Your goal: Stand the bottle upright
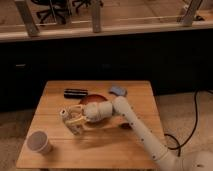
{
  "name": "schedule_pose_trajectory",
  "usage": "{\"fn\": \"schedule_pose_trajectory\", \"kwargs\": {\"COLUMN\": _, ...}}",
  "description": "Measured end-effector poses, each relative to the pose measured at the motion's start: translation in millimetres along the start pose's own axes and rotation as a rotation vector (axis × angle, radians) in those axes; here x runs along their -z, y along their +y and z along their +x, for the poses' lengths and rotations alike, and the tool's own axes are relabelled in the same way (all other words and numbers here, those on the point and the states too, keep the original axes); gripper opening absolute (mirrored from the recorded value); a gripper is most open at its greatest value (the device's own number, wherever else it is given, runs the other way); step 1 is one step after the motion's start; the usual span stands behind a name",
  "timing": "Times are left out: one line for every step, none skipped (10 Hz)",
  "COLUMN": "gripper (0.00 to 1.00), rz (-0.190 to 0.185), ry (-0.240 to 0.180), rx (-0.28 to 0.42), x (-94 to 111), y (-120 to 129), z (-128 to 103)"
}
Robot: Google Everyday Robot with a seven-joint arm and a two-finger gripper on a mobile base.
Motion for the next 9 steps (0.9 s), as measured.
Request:
{"fn": "schedule_pose_trajectory", "kwargs": {"gripper": 0.0, "rz": -0.007, "ry": -0.002, "rx": 0.0, "x": 0.1, "y": -0.3, "z": 1.2}}
{"fn": "schedule_pose_trajectory", "kwargs": {"gripper": 0.0, "rz": -0.012, "ry": -0.002, "rx": -0.001, "x": 0.3, "y": -0.2, "z": 2.3}}
{"fn": "schedule_pose_trajectory", "kwargs": {"gripper": 0.0, "rz": -0.017, "ry": -0.003, "rx": -0.002, "x": 0.3, "y": -0.2, "z": 3.3}}
{"fn": "schedule_pose_trajectory", "kwargs": {"gripper": 0.0, "rz": -0.022, "ry": -0.004, "rx": -0.004, "x": 0.1, "y": -0.3, "z": 4.1}}
{"fn": "schedule_pose_trajectory", "kwargs": {"gripper": 0.0, "rz": -0.025, "ry": -0.005, "rx": -0.005, "x": 0.1, "y": -0.4, "z": 4.7}}
{"fn": "schedule_pose_trajectory", "kwargs": {"gripper": 0.0, "rz": -0.029, "ry": -0.005, "rx": -0.008, "x": 0.2, "y": -0.2, "z": 5.9}}
{"fn": "schedule_pose_trajectory", "kwargs": {"gripper": 0.0, "rz": -0.033, "ry": -0.006, "rx": -0.008, "x": 0.6, "y": -0.2, "z": 6.3}}
{"fn": "schedule_pose_trajectory", "kwargs": {"gripper": 0.0, "rz": -0.045, "ry": -0.005, "rx": -0.006, "x": 1.5, "y": 0.5, "z": 8.2}}
{"fn": "schedule_pose_trajectory", "kwargs": {"gripper": 0.0, "rz": -0.058, "ry": -0.005, "rx": -0.004, "x": 1.8, "y": 0.6, "z": 9.3}}
